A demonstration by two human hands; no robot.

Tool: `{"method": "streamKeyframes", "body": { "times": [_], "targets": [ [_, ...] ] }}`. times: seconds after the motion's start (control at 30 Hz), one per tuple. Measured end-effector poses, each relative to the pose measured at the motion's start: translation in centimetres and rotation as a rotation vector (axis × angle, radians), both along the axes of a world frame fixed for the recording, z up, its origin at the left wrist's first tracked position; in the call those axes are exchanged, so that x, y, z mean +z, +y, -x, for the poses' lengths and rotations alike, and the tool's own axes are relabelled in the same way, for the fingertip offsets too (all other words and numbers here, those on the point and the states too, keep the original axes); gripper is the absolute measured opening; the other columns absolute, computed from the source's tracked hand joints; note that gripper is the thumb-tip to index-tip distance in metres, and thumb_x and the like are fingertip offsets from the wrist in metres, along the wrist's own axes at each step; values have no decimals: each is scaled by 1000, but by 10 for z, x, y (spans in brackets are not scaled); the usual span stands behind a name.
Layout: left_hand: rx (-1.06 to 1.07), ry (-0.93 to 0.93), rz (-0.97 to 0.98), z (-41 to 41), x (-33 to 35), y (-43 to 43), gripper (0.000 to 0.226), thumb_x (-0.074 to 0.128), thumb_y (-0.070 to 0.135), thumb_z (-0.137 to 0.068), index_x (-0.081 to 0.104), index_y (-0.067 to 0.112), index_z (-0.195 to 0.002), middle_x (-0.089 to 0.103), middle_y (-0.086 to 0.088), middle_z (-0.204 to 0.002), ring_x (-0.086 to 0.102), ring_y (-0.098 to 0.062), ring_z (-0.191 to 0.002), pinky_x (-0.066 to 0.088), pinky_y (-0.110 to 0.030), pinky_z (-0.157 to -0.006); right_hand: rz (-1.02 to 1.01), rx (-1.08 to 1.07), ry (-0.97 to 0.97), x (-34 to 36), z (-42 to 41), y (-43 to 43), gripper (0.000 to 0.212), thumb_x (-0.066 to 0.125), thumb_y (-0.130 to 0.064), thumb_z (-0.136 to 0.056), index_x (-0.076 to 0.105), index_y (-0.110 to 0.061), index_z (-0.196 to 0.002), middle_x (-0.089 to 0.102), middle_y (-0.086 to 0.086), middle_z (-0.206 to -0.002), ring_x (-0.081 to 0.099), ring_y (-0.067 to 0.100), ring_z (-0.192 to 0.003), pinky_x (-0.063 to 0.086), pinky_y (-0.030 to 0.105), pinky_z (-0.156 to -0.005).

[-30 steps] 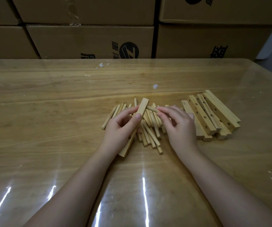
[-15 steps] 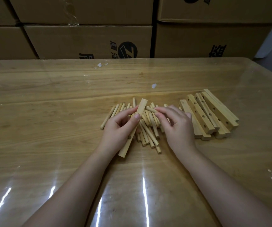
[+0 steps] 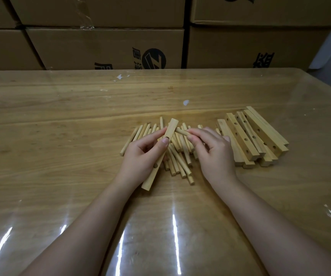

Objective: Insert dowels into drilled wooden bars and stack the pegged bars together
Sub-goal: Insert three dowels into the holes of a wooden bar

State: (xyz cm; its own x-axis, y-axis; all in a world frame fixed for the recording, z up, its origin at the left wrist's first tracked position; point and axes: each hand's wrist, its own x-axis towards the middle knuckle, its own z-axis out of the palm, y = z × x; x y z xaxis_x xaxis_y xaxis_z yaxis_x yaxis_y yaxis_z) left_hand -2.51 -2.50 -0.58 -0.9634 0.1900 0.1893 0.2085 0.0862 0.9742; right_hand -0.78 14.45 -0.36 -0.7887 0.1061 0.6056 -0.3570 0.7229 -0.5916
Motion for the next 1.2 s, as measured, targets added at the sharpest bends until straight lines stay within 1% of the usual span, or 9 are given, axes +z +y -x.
{"method": "streamKeyframes", "body": {
  "times": [0.27,0.47,0.57,0.7,0.8,0.9,1.0,1.07,1.2],
  "targets": [
    [-24,5,56,-5,6,1,31,62,42,-80,65,44,-111,57,-37,-96,54,-29,-73,49,-59,-76,21,26,-43,-2,1,2,21,55,-20,-93,70,-17,-107,69,-7,-96,51,-6,-86,33,20,-80],
    [-40,42,136,-6,8,-1,34,58,44,-79,60,45,-114,65,-26,-96,59,-37,-80,53,-41,-75,85,72,-102,-1,-1,1,21,54,-18,-93,69,-16,-108,69,-4,-101,61,11,-95,46,44,-87],
    [-22,50,131,-5,6,-1,35,59,45,-80,60,46,-114,63,-10,-88,57,-18,-82,49,-20,-73,112,60,-82,0,0,-1,22,54,-17,-93,68,-15,-110,68,-3,-104,58,6,-98,46,47,-89],
    [-1,56,69,-3,7,3,32,63,41,-85,63,39,-117,55,-33,-82,56,-37,-71,50,-46,-72,127,80,-107,1,2,-3,25,53,-25,-93,64,-20,-115,64,-9,-105,58,5,-97,43,46,-92],
    [35,35,35,-1,8,3,28,66,43,-82,66,42,-110,56,-35,-84,56,-51,-79,48,-58,-75,71,48,-99,-1,2,-3,25,57,-34,-89,63,-24,-112,56,-17,-98,55,2,-84,36,37,-95],
    [51,5,0,-2,9,1,28,65,43,-78,69,41,-105,58,-36,-92,56,-53,-83,47,-63,-77,37,-7,-94,-2,4,-1,19,57,-35,-89,66,-22,-100,58,-15,-91,56,5,-81,35,32,-88],
    [58,-26,-40,-3,12,2,33,65,41,-76,70,34,-107,57,-37,-100,58,-42,-78,47,-63,-80,4,-2,-73,-4,5,-2,17,55,-27,-92,68,-17,-97,60,-11,-85,55,8,-77,36,32,-81],
    [41,-52,-48,-5,13,2,36,65,41,-75,69,33,-110,60,-35,-94,58,-34,-76,50,-57,-72,8,10,-52,-4,5,-2,18,53,-20,-93,69,-14,-97,60,-9,-85,54,8,-77,37,33,-78],
    [-6,-76,-44,-7,11,0,34,64,32,-82,67,30,-116,69,-8,-80,63,-22,-76,50,-36,-63,51,31,-47,-1,4,0,18,51,-13,-94,69,-14,-93,59,-12,-84,55,10,-78,43,40,-76]
  ]
}}
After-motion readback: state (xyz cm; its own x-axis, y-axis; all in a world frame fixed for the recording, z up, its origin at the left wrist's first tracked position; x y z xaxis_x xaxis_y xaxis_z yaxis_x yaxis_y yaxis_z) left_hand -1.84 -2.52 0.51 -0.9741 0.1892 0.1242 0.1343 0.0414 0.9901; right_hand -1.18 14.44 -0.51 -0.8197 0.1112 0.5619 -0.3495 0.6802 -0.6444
